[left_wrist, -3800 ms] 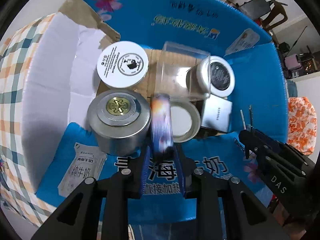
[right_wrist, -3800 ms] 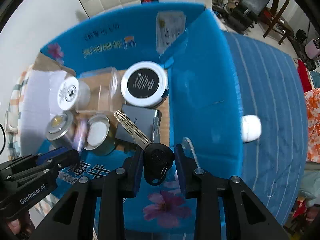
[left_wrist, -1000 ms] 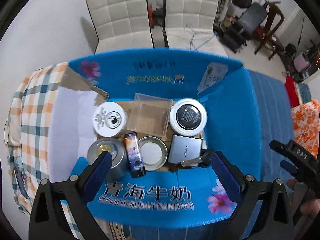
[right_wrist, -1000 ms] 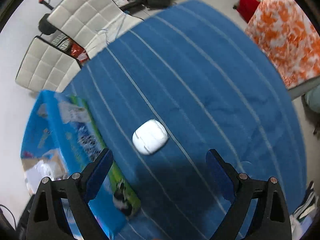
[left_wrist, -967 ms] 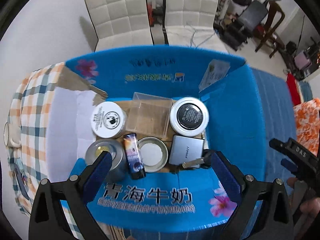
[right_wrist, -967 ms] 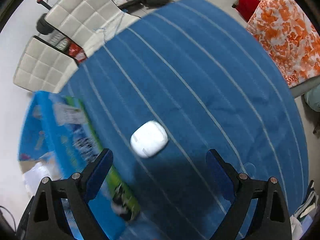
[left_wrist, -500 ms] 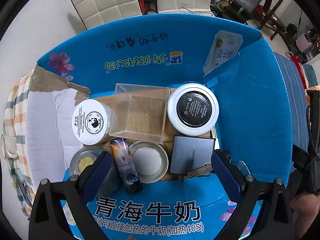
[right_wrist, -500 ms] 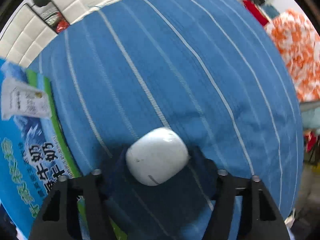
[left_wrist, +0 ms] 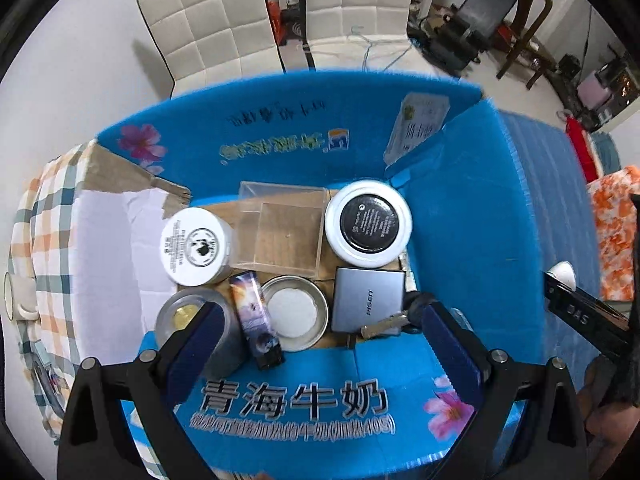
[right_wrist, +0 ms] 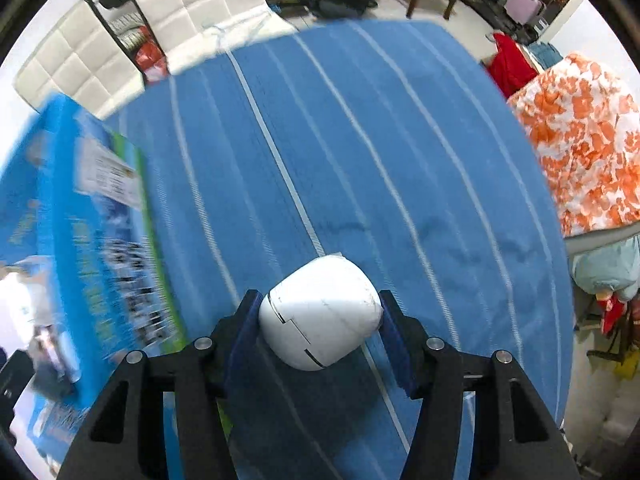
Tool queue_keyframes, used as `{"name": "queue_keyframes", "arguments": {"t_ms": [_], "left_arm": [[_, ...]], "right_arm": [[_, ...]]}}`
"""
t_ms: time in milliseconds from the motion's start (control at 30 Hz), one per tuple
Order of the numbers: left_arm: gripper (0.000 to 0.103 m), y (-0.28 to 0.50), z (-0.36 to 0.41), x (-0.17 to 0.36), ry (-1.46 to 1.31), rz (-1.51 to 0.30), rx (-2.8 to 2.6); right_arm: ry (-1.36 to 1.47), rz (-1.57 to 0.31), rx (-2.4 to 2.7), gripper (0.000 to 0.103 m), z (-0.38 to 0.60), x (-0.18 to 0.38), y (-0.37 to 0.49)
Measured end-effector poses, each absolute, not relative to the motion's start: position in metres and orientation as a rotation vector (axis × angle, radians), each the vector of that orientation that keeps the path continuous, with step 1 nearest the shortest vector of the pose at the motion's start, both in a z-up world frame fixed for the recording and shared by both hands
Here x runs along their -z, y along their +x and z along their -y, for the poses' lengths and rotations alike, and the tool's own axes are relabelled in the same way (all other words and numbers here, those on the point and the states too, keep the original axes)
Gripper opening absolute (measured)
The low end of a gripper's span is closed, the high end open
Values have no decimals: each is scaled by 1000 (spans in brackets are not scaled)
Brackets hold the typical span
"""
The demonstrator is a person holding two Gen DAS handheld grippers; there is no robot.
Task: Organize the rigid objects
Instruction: 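Carry the earbuds case into the blue box and open the right gripper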
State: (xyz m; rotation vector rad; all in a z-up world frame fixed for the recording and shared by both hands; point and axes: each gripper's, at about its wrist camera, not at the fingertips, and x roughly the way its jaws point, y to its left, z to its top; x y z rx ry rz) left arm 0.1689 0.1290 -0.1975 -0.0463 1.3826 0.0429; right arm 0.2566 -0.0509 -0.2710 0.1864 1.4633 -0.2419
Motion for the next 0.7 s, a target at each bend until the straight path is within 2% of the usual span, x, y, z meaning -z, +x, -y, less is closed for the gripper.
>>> {"name": "queue_keyframes", "arguments": {"t_ms": [233, 400, 533, 700], "left_arm": [[102, 158, -167, 133, -129, -1263, -72], [102, 170, -191, 118, -116, -1223, -116], [102, 173, -213, 143, -104, -1256, -155], [102, 166, -230, 190, -93, -1356, -177]], "right_arm": [[186, -1314, 82, 60, 29, 168, 250], [182, -1270, -64, 60, -14, 131, 257], [150, -1307, -181, 60, -63, 147, 267], [116, -1439, -264, 60, -110, 206, 267]]}}
